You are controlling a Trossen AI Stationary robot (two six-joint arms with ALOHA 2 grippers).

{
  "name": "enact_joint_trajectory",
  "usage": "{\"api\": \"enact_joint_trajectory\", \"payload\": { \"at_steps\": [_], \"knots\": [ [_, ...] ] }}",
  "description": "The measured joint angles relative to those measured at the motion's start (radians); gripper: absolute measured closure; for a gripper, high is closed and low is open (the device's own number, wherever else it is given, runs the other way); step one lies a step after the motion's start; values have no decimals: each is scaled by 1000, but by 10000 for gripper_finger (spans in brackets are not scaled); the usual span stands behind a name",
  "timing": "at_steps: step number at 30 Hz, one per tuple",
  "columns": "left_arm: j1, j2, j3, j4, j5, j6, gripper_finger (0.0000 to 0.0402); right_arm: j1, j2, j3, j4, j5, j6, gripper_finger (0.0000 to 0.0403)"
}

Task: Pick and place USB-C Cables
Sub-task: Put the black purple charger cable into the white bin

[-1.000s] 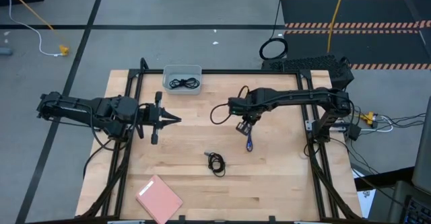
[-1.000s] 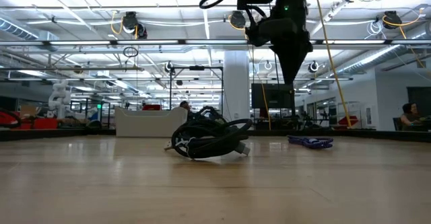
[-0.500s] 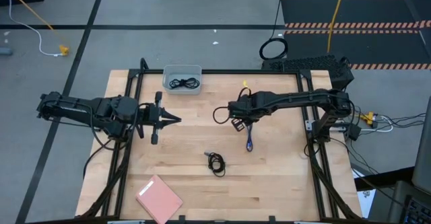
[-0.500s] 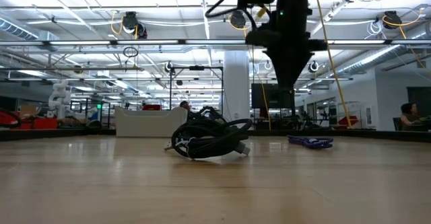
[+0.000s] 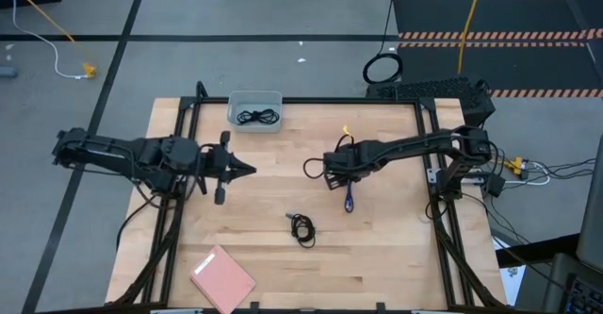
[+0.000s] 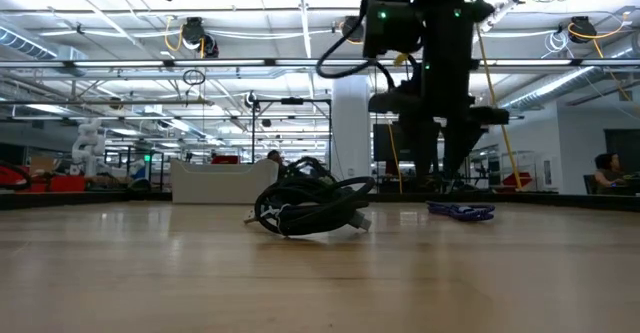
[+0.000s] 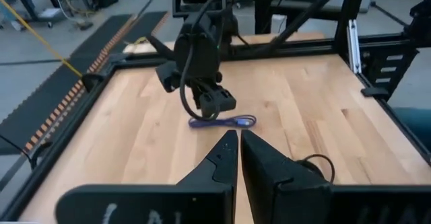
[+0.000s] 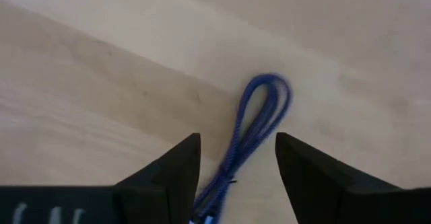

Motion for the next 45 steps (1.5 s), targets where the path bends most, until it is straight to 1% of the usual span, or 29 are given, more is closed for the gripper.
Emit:
{"api": "enact_joint_trajectory", "payload": {
  "at_steps": [8,10,13,17,20,23,30,37,40,45],
  "knots": [
    [-2,94,0,67,0,-7,378,13,0,-136,158,-76,100,221],
    [-1,112,0,89,0,-7,378,22,0,-160,186,-78,112,221],
    [-2,130,0,112,0,-7,378,27,-2,-174,193,-73,96,222],
    [-1,131,0,123,0,-7,378,30,-2,-175,192,-72,24,222],
    [-2,131,0,123,0,-6,378,37,-2,-175,188,-68,12,229],
    [-2,131,0,124,0,-4,378,39,-2,-176,188,-68,5,248],
    [-2,131,0,123,-1,0,378,39,-1,-176,183,-66,2,320],
    [-2,131,0,123,-1,0,378,39,-1,-177,180,-69,-93,388],
    [-2,131,0,123,-1,0,378,39,-1,-176,181,-71,-160,395],
    [-2,131,0,123,-1,1,378,39,-3,-176,183,-75,-288,387]
  ]
}}
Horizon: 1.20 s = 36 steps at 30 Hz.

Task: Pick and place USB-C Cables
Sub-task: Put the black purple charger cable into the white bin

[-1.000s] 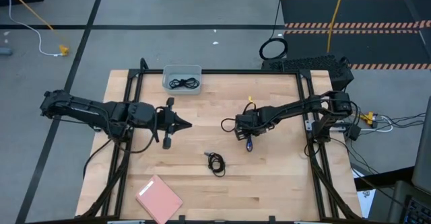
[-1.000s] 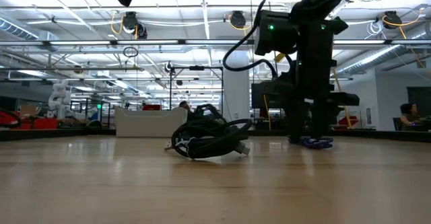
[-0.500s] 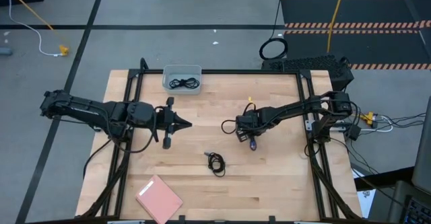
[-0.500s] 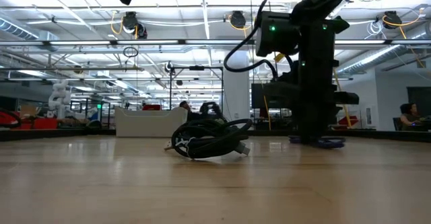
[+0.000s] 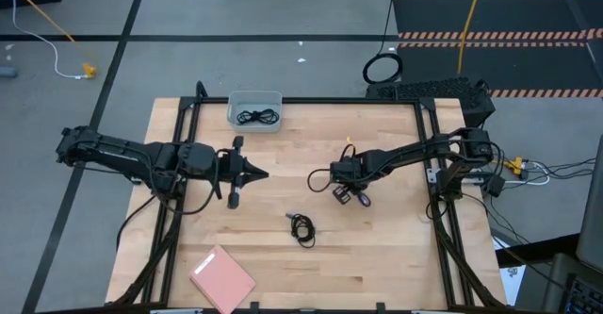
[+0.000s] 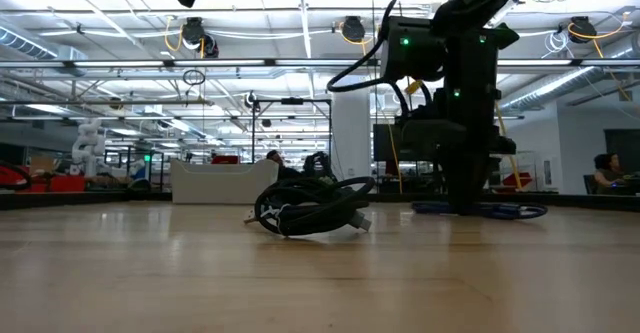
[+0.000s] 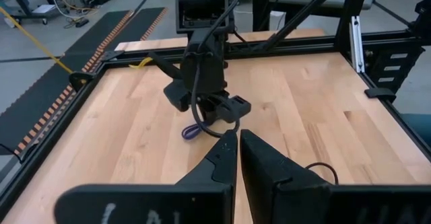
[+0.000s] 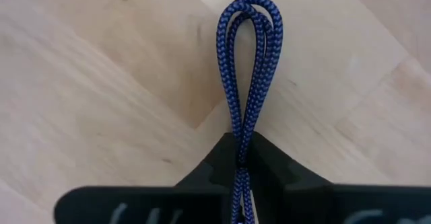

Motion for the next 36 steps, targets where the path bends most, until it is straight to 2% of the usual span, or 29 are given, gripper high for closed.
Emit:
{"api": "enact_joint_trajectory", "payload": {
  "at_steps": [9,14,28,36],
  "knots": [
    [1,0,0,0,-1,10,378,-1,-98,-2,0,-13,-198,390],
    [4,0,0,1,-2,23,378,-8,-203,-2,-1,-56,-310,391],
    [4,0,0,3,-2,23,378,-8,-526,-1,7,-54,-553,391],
    [4,0,0,3,-2,-1,378,-2,-658,-16,57,-53,-633,391]
  ]
}}
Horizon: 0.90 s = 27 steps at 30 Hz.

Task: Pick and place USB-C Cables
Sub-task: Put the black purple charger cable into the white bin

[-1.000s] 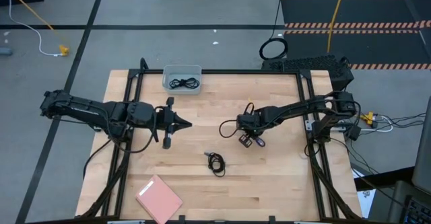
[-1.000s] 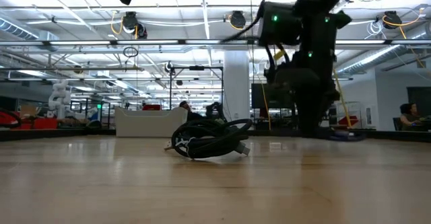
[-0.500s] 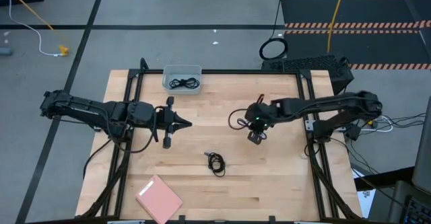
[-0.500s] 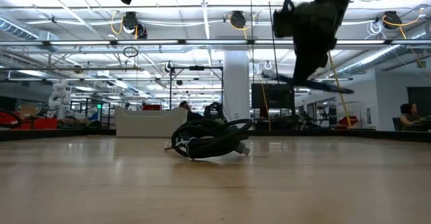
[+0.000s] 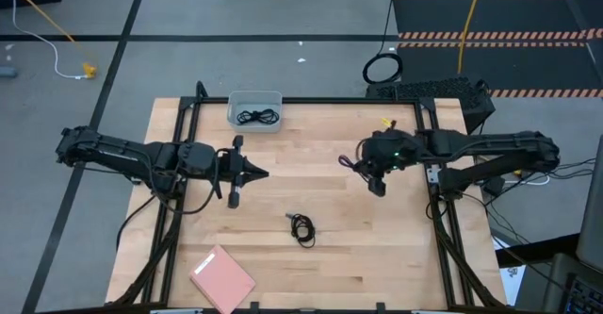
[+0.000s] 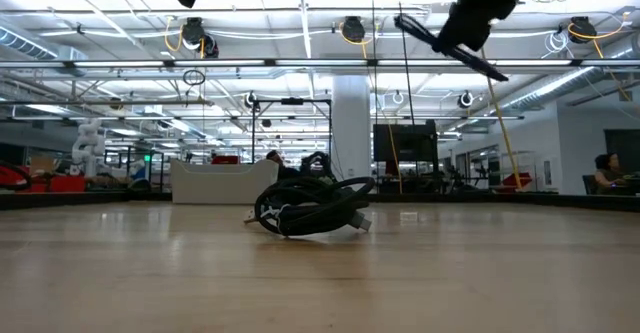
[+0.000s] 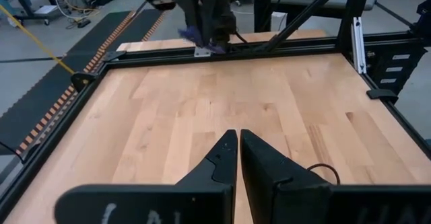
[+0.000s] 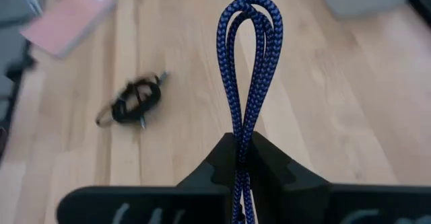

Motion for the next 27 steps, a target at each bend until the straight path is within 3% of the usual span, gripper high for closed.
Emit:
{"api": "enact_joint_trajectory", "payload": {
  "at_steps": [7,12,27],
  "knots": [
    [0,0,0,0,0,-8,378,12,-93,-189,341,-10,-30,391],
    [0,0,0,2,0,-9,378,7,-104,-285,530,-72,-54,391],
    [0,0,0,68,-7,24,378,7,-104,-304,870,-80,-259,391]
  ]
}}
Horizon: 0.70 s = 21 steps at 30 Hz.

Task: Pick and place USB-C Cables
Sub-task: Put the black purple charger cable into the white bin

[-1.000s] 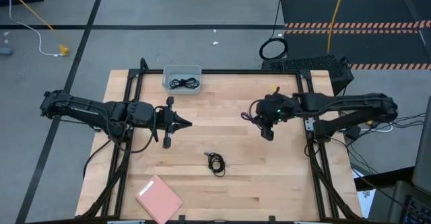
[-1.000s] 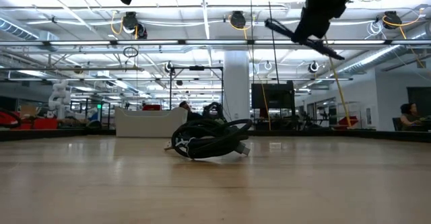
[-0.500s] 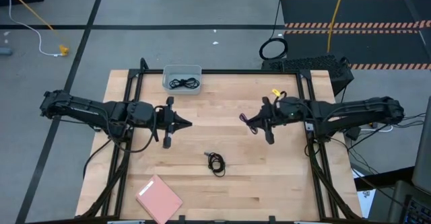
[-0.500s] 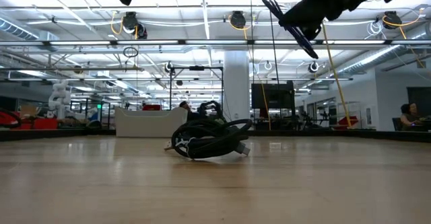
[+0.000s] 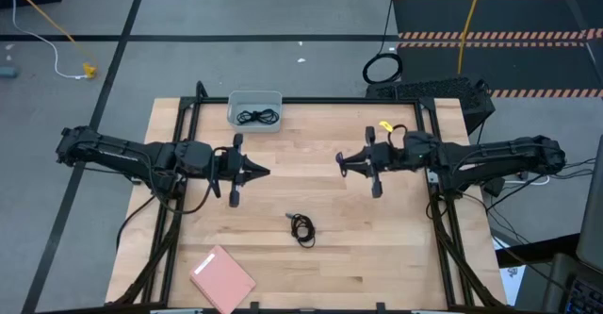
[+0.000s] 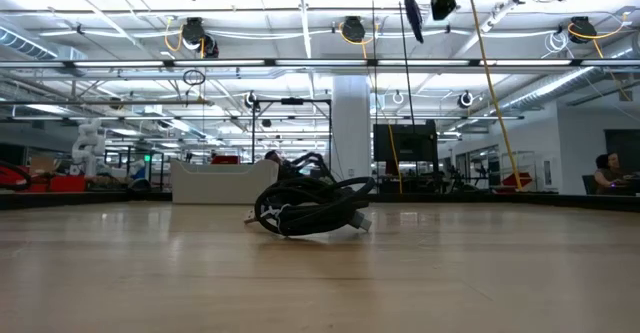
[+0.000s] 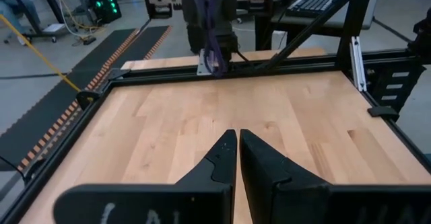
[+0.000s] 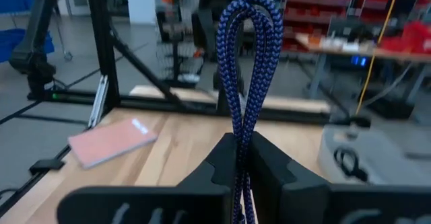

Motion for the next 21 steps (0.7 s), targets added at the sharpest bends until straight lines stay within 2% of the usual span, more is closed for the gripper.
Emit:
{"api": "enact_joint_trajectory", "payload": {
  "at_steps": [6,15,21],
  "knots": [
    [0,0,0,43,-5,26,378,0,0,0,98,0,-45,391],
    [0,0,0,114,-15,47,378,0,0,0,103,0,-31,391],
    [0,58,-1,208,-16,67,375,0,4,0,124,0,-9,391]
  ]
}}
